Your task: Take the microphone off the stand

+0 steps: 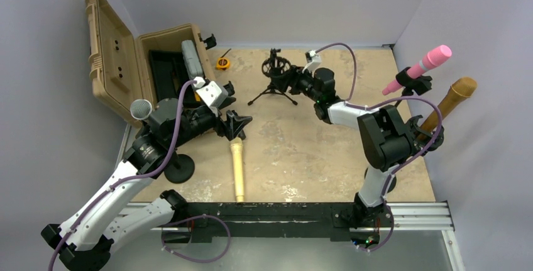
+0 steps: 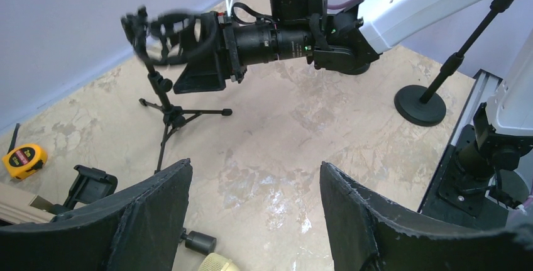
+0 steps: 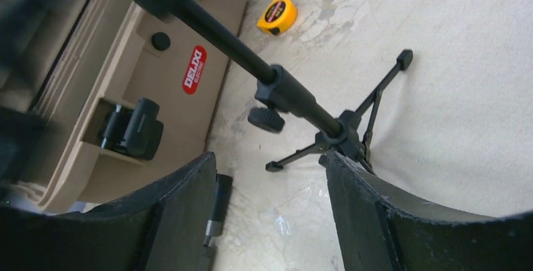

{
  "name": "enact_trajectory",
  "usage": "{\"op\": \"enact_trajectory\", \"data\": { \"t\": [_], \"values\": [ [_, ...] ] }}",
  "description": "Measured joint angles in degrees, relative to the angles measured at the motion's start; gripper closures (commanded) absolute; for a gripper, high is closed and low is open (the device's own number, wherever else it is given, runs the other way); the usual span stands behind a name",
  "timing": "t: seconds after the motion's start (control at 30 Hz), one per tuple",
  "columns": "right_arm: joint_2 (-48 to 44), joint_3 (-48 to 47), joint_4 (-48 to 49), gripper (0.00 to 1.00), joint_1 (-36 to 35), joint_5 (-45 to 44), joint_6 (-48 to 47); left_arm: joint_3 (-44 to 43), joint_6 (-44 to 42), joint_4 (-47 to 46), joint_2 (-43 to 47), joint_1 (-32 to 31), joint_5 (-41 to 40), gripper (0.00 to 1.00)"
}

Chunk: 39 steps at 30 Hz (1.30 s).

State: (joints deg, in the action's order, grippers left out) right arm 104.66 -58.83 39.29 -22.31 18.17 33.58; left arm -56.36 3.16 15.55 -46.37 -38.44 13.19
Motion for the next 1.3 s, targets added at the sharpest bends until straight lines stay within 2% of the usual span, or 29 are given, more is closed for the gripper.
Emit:
{"op": "enact_trajectory", "data": {
  "t": [0.17,0.4,0.57,0.67,0.9,1.13,1.3],
  "values": [
    [-1.68,2.56,-1.05,0.35,-0.13,-1.31,-1.62,0.0,0.0,0.0,0.04,-0.02,0.0,0.28],
    [-10.23,4.63,-7.06,0.33,-0.17,-10.82,-5.62,0.0,0.0,0.0,0.11,-0.02,0.04,0.28],
    [-13.64,4.46,-7.65,0.36,-0.46,-15.89,-9.07,0.0,0.02,0.0,0.17,-0.28,0.11,0.28],
    [-11.65,3.69,-8.33,0.35,-2.21,-18.45,-10.23,0.0,0.02,0.0,0.2,-0.28,0.09,0.28],
    [-1.01,0.04,-10.54,0.35,-12.22,-23.39,-8.17,0.0,0.0,0.0,0.28,-0.28,0.04,0.28],
    [6.05,-1.77,-10.62,0.35,-14.64,-24.92,-4.55,0.0,-0.02,0.02,1.36,-0.33,-0.33,0.28],
    [12.7,-7.96,-10.64,0.35,-14.58,-26.4,-4.13,0.0,-0.02,0.0,1.75,-0.35,-0.5,0.28]
  ]
}}
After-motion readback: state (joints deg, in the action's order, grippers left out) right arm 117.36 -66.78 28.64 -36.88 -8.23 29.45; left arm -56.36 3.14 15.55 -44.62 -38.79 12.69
